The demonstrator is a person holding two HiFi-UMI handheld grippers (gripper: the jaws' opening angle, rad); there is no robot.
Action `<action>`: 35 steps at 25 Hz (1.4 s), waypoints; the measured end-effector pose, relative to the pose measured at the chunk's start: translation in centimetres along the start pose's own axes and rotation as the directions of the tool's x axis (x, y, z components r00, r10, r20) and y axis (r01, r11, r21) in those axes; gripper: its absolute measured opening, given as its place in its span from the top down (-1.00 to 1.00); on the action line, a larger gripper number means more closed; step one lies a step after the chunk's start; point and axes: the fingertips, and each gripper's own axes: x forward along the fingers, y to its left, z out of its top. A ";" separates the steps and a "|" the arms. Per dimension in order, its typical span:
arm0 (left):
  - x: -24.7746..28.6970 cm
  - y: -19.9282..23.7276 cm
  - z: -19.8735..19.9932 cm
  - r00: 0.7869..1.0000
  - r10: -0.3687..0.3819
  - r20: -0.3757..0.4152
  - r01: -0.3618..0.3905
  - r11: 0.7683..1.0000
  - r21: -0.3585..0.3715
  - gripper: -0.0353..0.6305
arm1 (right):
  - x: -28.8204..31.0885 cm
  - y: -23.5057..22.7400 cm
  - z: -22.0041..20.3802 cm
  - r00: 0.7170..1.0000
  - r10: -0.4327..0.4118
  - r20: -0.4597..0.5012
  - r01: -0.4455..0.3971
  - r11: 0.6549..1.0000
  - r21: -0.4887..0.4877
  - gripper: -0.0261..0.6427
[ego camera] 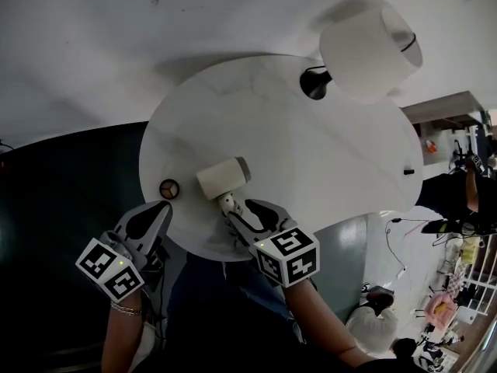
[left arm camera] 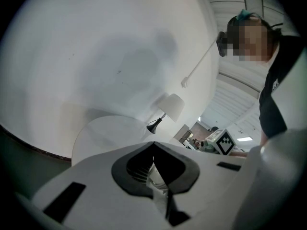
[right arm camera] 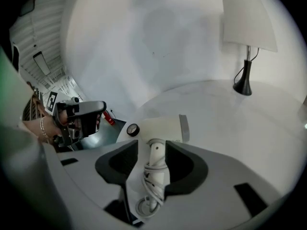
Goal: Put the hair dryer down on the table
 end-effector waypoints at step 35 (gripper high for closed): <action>2.8 -10.6 3.6 0.992 -0.027 0.120 -0.001 0.975 0.224 0.84 | -12.2 -4.1 5.6 0.942 0.057 0.331 0.023 0.972 -0.234 0.86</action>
